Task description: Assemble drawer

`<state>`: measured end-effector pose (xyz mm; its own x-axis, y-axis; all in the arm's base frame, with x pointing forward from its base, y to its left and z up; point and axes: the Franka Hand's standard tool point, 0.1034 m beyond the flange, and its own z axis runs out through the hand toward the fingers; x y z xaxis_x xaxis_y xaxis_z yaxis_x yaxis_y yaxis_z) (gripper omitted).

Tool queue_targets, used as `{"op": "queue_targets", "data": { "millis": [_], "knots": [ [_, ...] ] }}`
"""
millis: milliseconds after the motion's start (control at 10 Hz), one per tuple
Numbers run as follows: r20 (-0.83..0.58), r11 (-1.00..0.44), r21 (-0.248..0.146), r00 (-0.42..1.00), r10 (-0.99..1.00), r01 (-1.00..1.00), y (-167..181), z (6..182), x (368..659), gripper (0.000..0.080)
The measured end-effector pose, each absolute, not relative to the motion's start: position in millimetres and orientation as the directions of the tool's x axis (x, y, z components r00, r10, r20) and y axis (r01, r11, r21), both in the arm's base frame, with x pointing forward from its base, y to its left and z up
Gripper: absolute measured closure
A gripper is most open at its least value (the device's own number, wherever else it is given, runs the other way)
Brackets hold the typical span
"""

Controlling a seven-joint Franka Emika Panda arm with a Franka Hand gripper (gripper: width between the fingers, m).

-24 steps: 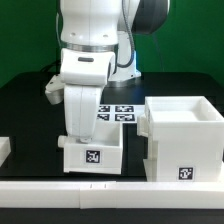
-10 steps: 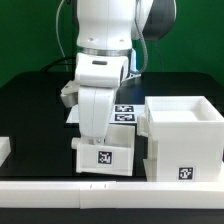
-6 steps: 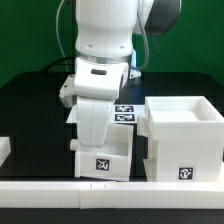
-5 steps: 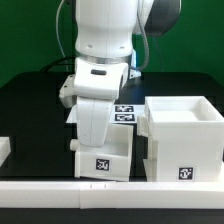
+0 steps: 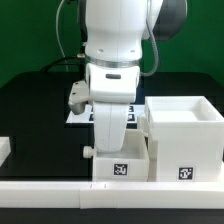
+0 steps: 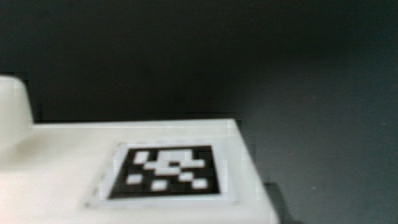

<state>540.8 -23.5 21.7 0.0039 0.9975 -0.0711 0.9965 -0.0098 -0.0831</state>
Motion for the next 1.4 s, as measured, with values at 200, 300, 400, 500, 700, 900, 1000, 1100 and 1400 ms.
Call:
{"op": "queue_targets", "data": {
  "millis": [200,300,400,500,700,900,1000,1100,1400],
  "knots": [
    [-0.071,-0.013,-0.091,0.006,0.997,0.996,-24.4,18.3,538.6,0.0761],
    [-0.071,-0.014,-0.092,0.008,0.997,0.996,-24.8,17.8,538.2,0.0761],
    [-0.071,-0.015,-0.092,0.009,0.997,0.996,-25.2,17.6,537.9,0.0761],
    [-0.071,-0.015,-0.092,0.008,0.997,0.996,-25.3,17.7,537.9,0.0761],
    [-0.066,0.013,-0.072,-0.017,0.998,0.997,-22.8,22.9,545.6,0.0761],
    [-0.064,0.007,-0.069,-0.012,0.998,0.998,-16.7,24.5,549.5,0.0761],
    [-0.061,0.001,-0.071,-0.005,0.998,0.998,-12.2,23.3,549.0,0.0761],
    [-0.062,-0.010,-0.071,0.006,0.998,0.997,-11.3,22.5,548.6,0.0761],
    [-0.062,-0.013,-0.075,0.008,0.998,0.997,-11.4,19.1,548.7,0.0761]
  ]
}}
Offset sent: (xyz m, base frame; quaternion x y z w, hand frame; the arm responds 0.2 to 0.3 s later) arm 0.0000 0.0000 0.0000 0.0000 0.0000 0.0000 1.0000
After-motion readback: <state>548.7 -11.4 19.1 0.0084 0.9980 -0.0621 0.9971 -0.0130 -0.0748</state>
